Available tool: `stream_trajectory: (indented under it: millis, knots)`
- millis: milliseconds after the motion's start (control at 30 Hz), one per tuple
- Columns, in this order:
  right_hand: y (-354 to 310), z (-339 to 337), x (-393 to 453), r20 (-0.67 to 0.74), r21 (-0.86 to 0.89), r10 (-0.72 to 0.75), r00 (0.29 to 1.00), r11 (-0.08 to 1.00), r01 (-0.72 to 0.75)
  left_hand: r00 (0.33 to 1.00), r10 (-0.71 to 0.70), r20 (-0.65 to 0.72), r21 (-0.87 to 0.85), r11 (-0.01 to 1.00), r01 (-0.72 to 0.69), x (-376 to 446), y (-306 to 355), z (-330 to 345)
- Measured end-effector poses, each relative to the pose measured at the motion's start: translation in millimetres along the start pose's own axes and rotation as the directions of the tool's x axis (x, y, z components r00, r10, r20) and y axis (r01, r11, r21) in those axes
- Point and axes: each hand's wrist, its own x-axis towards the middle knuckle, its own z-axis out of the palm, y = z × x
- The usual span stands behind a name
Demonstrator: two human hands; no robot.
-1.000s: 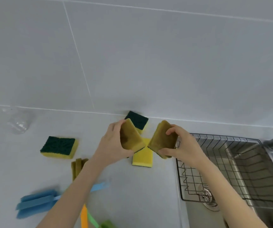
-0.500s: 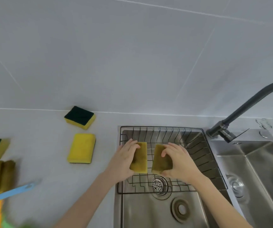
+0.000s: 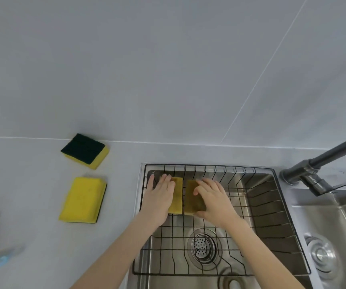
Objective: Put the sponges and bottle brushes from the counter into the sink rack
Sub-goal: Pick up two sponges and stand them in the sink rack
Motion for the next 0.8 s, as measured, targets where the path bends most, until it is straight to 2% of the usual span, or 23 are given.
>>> stream_trajectory:
  millis: [300,633,800]
  knots:
    - [0,9,8,-0.008,0.089,-0.064,0.998,0.994,0.064,0.997,-0.075,0.012,0.035,0.997,0.075,3,2,16]
    - [-2,8,9,0.058,0.068,-0.083,0.995,0.995,0.079,0.995,-0.096,-0.022,0.013,0.995,0.096,-1,4,18]
    - [-7,4,9,0.097,-0.029,-0.062,0.993,0.997,0.065,0.997,-0.079,-0.011,0.031,0.996,0.079,-5,5,14]
